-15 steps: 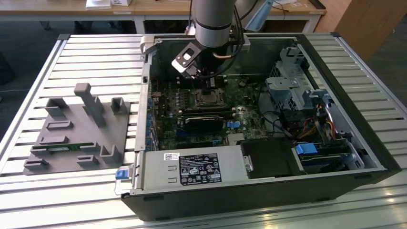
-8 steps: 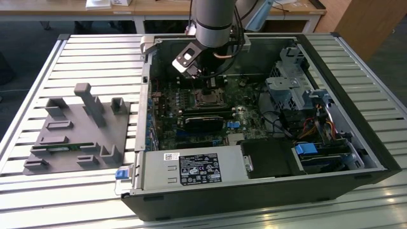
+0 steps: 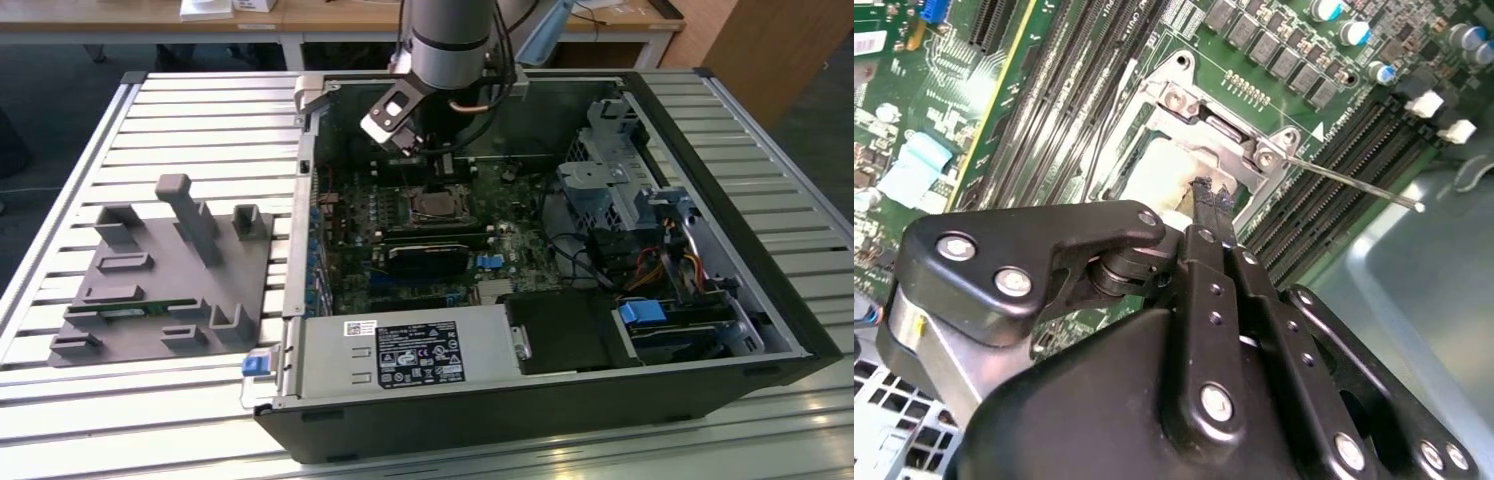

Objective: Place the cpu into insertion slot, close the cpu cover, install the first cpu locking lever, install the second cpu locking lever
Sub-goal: 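Install the first cpu locking lever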

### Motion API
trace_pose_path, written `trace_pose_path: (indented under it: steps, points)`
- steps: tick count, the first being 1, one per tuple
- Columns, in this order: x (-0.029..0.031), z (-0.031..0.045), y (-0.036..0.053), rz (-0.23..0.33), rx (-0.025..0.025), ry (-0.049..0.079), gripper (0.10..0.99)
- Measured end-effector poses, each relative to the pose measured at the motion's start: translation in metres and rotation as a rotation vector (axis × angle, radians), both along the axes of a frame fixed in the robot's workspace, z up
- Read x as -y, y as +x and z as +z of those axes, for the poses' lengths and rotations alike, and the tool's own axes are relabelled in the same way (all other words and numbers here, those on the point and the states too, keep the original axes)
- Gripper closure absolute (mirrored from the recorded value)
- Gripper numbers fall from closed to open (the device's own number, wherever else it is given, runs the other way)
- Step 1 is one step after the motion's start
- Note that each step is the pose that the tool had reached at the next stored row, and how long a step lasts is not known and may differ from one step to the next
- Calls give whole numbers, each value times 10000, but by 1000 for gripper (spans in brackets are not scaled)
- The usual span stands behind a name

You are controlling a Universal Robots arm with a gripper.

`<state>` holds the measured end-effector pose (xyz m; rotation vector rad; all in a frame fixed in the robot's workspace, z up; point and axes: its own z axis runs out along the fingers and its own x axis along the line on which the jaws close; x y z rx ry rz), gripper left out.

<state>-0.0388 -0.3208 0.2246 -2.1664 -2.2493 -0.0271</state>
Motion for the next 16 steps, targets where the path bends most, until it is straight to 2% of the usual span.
trace_pose_path:
  steps: [9, 16]
  points:
    - [0, 155, 0, 0, 1, 2, 965]
    - [0, 406, 0, 1, 21, -1, 965]
